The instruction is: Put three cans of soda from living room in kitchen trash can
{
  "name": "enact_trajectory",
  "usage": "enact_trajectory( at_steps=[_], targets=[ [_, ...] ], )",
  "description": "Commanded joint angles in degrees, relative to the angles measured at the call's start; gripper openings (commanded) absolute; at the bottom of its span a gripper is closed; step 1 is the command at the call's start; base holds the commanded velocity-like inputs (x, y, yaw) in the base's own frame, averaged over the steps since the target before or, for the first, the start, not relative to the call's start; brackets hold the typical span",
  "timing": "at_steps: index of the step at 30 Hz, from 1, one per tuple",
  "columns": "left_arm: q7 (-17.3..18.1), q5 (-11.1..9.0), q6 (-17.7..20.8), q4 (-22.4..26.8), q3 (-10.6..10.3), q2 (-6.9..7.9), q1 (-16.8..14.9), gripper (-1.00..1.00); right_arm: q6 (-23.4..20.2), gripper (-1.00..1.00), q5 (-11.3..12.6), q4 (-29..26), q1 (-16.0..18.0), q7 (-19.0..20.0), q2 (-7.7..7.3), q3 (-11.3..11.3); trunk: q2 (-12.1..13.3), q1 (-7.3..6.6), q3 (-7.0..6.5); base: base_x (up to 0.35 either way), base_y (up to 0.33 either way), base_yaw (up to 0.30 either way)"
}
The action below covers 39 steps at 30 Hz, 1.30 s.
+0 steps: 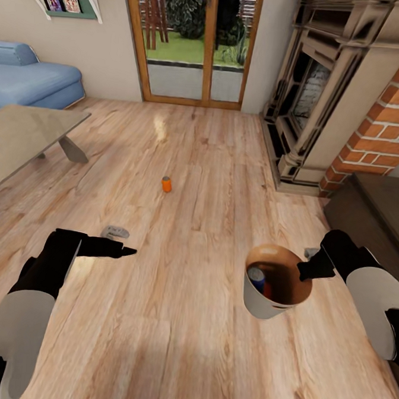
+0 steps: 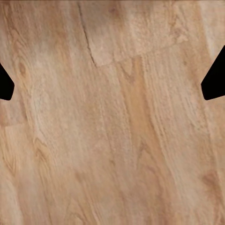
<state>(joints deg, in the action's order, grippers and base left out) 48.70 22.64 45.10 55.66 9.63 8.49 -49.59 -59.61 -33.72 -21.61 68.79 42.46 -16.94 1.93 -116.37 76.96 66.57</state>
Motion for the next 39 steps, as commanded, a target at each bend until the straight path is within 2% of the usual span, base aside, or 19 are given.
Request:
enact_trajectory(
  at_steps=[1,17,26,29,33,39],
  targets=[
    [-0.04,0.04,0.03,-0.02,-0.01,0.01,0.01,1.0,-0.39,-1.0,1.13,-0.03,-0.03,-0.02,0.02,-0.24,0.0,0.0,-0.01,0.285,0.158,0.0],
    [-0.18,0.38,1.4,-0.11,-0.21,-0.21,0.02,1.0,-0.39,-1.0,1.22,0.49,-0.97,-0.63,-0.54,-1.6,0.0,0.0,-0.01,0.291,0.159,0.0],
    [-0.28,0.47,1.55,-0.32,-0.29,-0.23,0.02,1.0,-0.23,-1.0,1.26,0.42,-2.77,-0.63,-0.39,-1.66,0.0,0.0,-0.01,0.292,0.159,0.0],
    [-0.33,0.49,1.56,-0.36,-0.31,-0.39,0.02,1.0,1.63,-1.0,1.23,0.43,-4.17,-0.68,-0.28,-1.66,0.0,0.0,-0.01,0.293,0.149,0.0],
    [-2.24,0.46,1.81,-0.37,-0.31,-1.38,0.02,1.0,2.65,-1.0,1.22,0.43,-4.94,-0.74,-0.32,-2.38,0.0,0.0,-0.01,0.296,0.136,0.0],
    [-3.96,0.33,2.53,-0.38,-0.32,-1.89,0.02,1.0,2.95,-1.0,1.21,0.38,-5.17,-0.79,-0.45,-3.5,0.0,0.0,-0.01,0.298,0.131,0.0]
  ],
)
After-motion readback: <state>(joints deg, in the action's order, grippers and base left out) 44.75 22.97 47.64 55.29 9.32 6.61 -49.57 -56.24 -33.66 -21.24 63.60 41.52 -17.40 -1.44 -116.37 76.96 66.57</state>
